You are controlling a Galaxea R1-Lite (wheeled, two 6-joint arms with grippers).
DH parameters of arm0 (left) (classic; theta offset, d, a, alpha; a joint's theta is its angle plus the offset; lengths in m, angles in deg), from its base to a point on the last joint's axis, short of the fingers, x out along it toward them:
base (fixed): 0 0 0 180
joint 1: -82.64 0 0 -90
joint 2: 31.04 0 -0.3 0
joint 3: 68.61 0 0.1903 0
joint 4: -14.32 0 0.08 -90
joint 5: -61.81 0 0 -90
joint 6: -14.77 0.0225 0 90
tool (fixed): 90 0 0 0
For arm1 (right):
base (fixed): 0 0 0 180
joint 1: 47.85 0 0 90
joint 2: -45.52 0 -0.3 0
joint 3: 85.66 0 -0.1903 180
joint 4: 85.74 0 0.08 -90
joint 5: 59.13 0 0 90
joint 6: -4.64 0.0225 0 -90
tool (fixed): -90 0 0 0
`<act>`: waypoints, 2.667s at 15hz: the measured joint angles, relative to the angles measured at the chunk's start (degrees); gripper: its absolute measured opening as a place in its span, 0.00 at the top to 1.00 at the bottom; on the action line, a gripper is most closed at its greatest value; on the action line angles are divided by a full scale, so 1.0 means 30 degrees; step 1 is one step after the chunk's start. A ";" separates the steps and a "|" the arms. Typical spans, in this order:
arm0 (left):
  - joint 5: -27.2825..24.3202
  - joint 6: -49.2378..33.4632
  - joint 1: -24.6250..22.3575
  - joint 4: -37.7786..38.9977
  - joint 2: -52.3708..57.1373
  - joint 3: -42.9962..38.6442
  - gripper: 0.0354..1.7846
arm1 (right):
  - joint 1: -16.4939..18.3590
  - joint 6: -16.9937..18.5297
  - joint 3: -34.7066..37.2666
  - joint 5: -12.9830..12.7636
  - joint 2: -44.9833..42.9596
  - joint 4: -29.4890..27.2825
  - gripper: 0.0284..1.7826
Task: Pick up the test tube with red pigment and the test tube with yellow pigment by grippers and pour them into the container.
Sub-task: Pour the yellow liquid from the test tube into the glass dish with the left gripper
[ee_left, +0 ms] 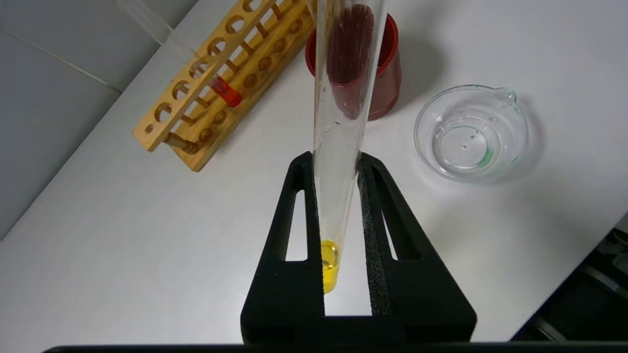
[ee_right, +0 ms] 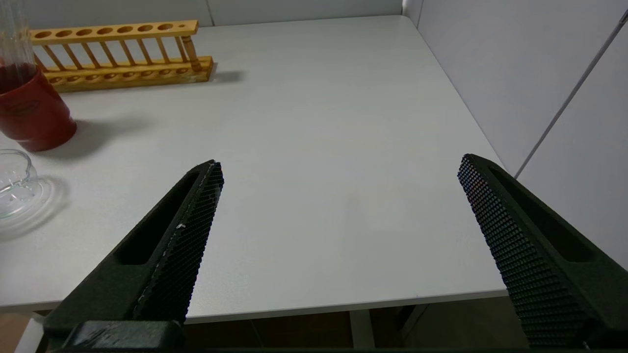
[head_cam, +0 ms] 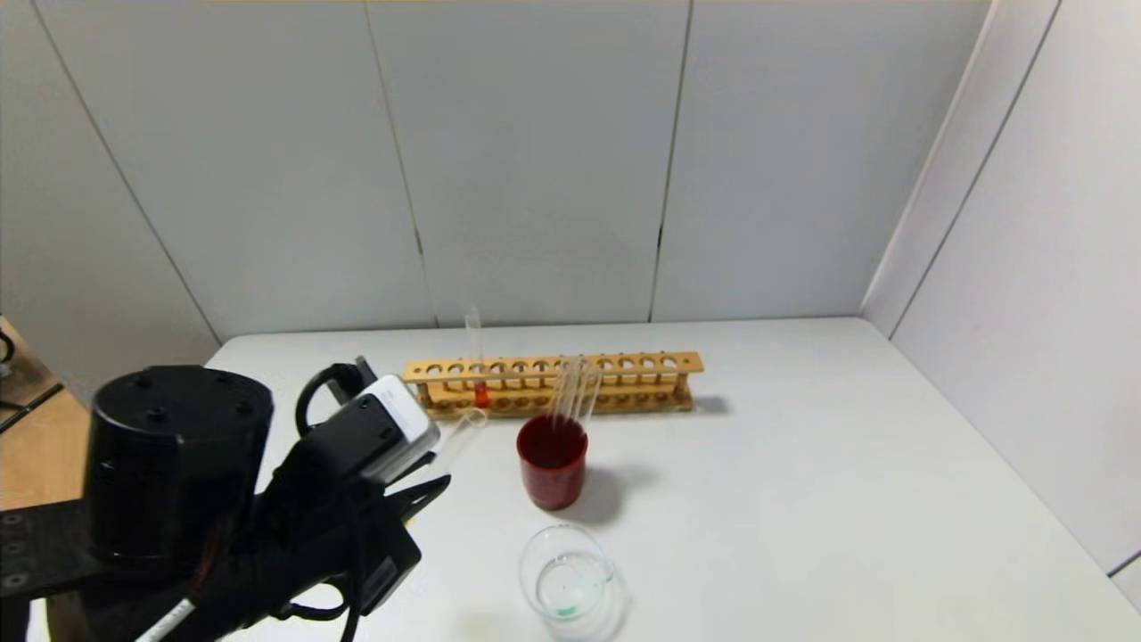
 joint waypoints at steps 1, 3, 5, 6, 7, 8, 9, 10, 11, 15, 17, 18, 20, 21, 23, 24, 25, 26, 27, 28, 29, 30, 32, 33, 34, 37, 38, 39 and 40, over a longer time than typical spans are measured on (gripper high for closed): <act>0.0557 0.0553 0.0228 0.0293 -0.0715 -0.0033 0.85 | -0.0008 0.0008 0.0000 -0.0008 0.0000 -0.0008 0.02; 0.1081 0.2308 0.0443 0.0386 -0.1662 -0.0106 0.85 | 0.0000 0.0008 0.0000 0.0000 0.0000 -0.0016 0.02; 0.1333 0.3356 0.0516 0.0293 -0.2085 -0.0110 0.85 | 0.0008 0.0008 0.0000 0.0000 0.0000 -0.0016 0.02; 0.1788 0.3775 0.0532 0.0175 -0.2215 -0.0110 0.85 | 0.0008 0.0008 0.0000 -0.0008 0.0000 -0.0008 0.02; 0.2422 0.4340 0.0532 0.0154 -0.2316 -0.0110 0.85 | 0.0008 0.0008 0.0000 0.0000 0.0000 -0.0008 0.02; 0.2995 0.5165 0.0516 0.0138 -0.2389 -0.0106 0.85 | 0.0008 0.0008 0.0000 0.0000 0.0000 -0.0008 0.02; 0.3287 0.6229 0.0516 0.0138 -0.2434 -0.0024 0.85 | 0.0000 0.0008 0.0000 0.0000 0.0000 0.0000 0.02; 0.3336 0.7225 0.0516 0.0138 -0.2475 0.0049 0.85 | 0.0000 0.0008 0.0000 0.0000 0.0000 -0.0016 0.02; 0.3332 0.8066 0.0532 0.0138 -0.2572 0.0073 0.85 | 0.0000 0.0008 0.0000 -0.0008 0.0000 -0.0008 0.02; 0.3170 0.8472 0.0654 0.0085 -0.2966 0.0260 0.85 | 0.0000 0.0008 0.0000 -0.0008 0.0000 -0.0008 0.02; 0.3178 0.8517 0.0792 -0.0093 -0.3214 0.0390 0.85 | 0.0000 0.0008 0.0000 -0.0008 0.0000 -0.0008 0.02; 0.3206 0.8554 0.0898 -0.0138 -0.3421 0.0500 0.85 | 0.0000 0.0008 0.0000 0.0000 0.0000 -0.0008 0.02; 0.3308 0.9025 0.1142 -0.0146 -0.3832 0.0727 0.85 | 0.0000 0.0008 0.0000 0.0000 0.0000 -0.0008 0.02; 0.3344 0.9501 0.1248 -0.0183 -0.3962 0.0776 0.85 | 0.0000 0.0008 0.0000 -0.0008 0.0000 0.0000 0.02; 0.3442 1.0118 0.1443 -0.0898 -0.4015 0.0829 0.85 | 0.0000 0.0000 0.0000 -0.0008 0.0000 0.0000 0.02; 0.3527 1.0163 0.1516 -0.1398 -0.3986 0.0886 0.85 | 0.0000 0.0008 0.0000 -0.0008 0.0000 -0.0008 0.02; 0.3694 1.0199 0.1617 -0.1808 -0.3942 0.0951 0.85 | 0.0000 0.0008 0.0000 -0.0008 0.0000 0.0000 0.02; 0.3942 1.0309 0.1743 -0.2206 -0.3905 0.1020 0.85 | 0.0000 0.0000 0.0000 0.0000 0.0000 0.0000 0.02; 0.4250 1.0565 0.1873 -0.2434 -0.3881 0.1162 0.85 | 0.0000 0.0000 0.0000 0.0000 0.0000 -0.0008 0.02; 0.4417 1.0878 0.1983 -0.2739 -0.3877 0.1369 0.85 | 0.0000 0.0008 0.0000 0.0000 0.0000 -0.0008 0.02; 0.4446 1.1175 0.2024 -0.3214 -0.3881 0.1719 0.85 | 0.0000 0.0008 0.0000 0.0000 0.0000 0.0000 0.02; 0.4482 1.1374 0.2076 -0.3848 -0.3917 0.2190 0.85 | 0.0000 0.0008 0.0000 0.0000 0.0000 -0.0008 0.02; 0.4511 1.1439 0.2235 -0.5173 -0.4043 0.3117 0.85 | 0.0000 0.0008 0.0000 0.0000 0.0000 -0.0008 0.02; 0.4563 1.1447 0.2369 -0.5612 -0.4173 0.3511 0.85 | 0.0000 0.0008 0.0000 -0.0008 0.0000 0.0000 0.02; 0.4779 1.1459 0.2454 -0.5677 -0.4311 0.3751 0.85 | 0.0008 0.0008 0.0000 -0.0008 0.0000 -0.0008 0.02; 0.5409 1.1496 0.2763 -0.5726 -0.4901 0.4190 0.85 | 0.0000 0.0008 0.0000 0.0000 0.0000 -0.0008 0.02; 0.5449 1.1488 0.2828 -0.5713 -0.5120 0.4320 0.85 | 0.0000 0.0008 0.0000 -0.0008 0.0000 -0.0008 0.02; 0.5465 1.1467 0.2849 -0.5705 -0.5339 0.4405 0.85 | -0.0008 0.0008 0.0000 0.0000 0.0000 -0.0008 0.02; 0.5575 1.1475 0.2877 -0.5705 -0.5498 0.4421 0.85 | -0.0008 0.0008 0.0000 -0.0008 0.0000 0.0000 0.02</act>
